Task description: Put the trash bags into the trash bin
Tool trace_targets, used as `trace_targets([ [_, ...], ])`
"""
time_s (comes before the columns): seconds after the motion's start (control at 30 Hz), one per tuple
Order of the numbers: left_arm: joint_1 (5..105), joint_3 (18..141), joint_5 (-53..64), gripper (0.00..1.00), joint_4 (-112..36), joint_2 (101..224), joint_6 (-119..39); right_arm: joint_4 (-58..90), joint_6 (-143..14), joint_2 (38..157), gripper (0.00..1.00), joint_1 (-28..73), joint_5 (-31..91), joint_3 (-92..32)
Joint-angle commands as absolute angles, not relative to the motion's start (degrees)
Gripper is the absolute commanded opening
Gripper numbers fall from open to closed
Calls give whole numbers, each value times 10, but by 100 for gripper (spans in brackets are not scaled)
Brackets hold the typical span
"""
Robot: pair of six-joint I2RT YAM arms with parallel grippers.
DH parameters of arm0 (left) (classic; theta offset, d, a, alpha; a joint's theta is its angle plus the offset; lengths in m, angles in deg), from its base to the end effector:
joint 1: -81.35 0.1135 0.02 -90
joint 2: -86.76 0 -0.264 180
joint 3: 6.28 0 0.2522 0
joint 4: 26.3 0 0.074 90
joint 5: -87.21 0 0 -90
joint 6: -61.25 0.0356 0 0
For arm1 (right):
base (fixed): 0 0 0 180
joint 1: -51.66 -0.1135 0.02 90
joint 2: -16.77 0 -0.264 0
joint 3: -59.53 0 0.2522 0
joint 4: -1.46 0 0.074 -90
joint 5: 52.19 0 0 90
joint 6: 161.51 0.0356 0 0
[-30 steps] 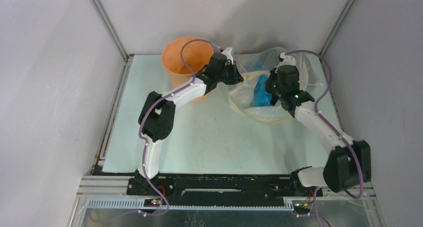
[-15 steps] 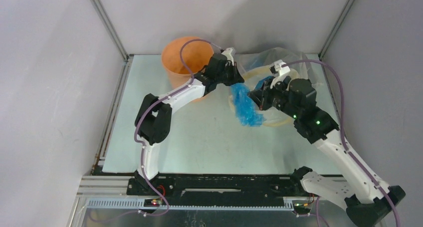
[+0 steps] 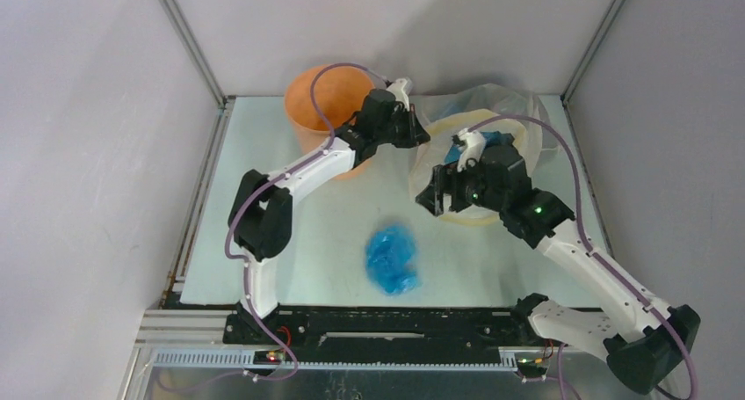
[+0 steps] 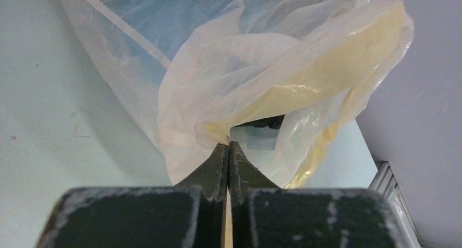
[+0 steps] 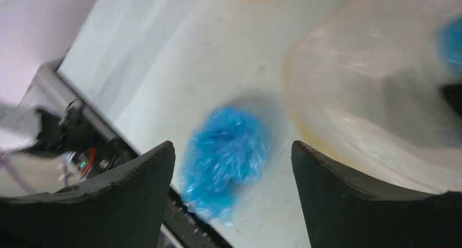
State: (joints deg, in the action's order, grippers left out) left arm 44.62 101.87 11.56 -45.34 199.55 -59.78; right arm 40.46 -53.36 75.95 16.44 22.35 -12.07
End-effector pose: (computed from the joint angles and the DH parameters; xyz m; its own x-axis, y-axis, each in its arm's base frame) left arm 0.3738 -0.2899 0.2929 -0.6683 -0.1245 -0.7334 0.4864 0.6728 -0.5574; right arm 0.1807 0.1392 0.3460 -0.5812 -0.0428 -0.8127 -0.5994 0.6979 0.3919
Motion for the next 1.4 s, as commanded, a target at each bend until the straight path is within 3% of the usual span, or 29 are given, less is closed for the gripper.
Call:
trace_targets([
  [0.0, 444, 1015, 146, 2, -446, 1949, -603, 413, -506, 726, 84, 247, 308, -101],
  [0.13, 442, 1009, 170, 2, -443, 1926, -615, 402, -514, 713, 91, 282, 346, -69],
  [0.3, 437, 1013, 191, 2, -436, 1909, -633, 336, -571, 731, 93, 198, 399, -23],
  [0.57, 432, 1002, 204, 2, -422, 1896, -667, 219, -560, 818, 89, 154, 462, -20],
  [0.6, 432, 998, 201, 2, -418, 1891, -669, 202, -558, 831, 83, 156, 460, -20],
  [0.77, 432, 984, 194, 8, -415, 1872, -669, 135, -513, 869, 24, 208, 388, -20],
  [0.8, 433, 981, 194, 13, -415, 1867, -668, 128, -507, 870, 9, 223, 367, -21],
  [0.83, 433, 977, 194, 24, -415, 1862, -664, 125, -497, 868, 0, 239, 359, -20],
  [0.97, 432, 921, 162, 71, -416, 1802, -622, 143, -472, 845, 0, 346, 308, -20],
  [1.03, 432, 875, 124, 85, -418, 1756, -598, 149, -457, 831, 0, 408, 290, -21],
  [1.17, 429, 779, 62, 99, -437, 1679, -566, 193, -429, 836, 0, 530, 295, -50],
  [1.37, 394, 648, -66, 100, -485, 1575, -526, 249, -378, 855, 0, 646, 338, -94],
])
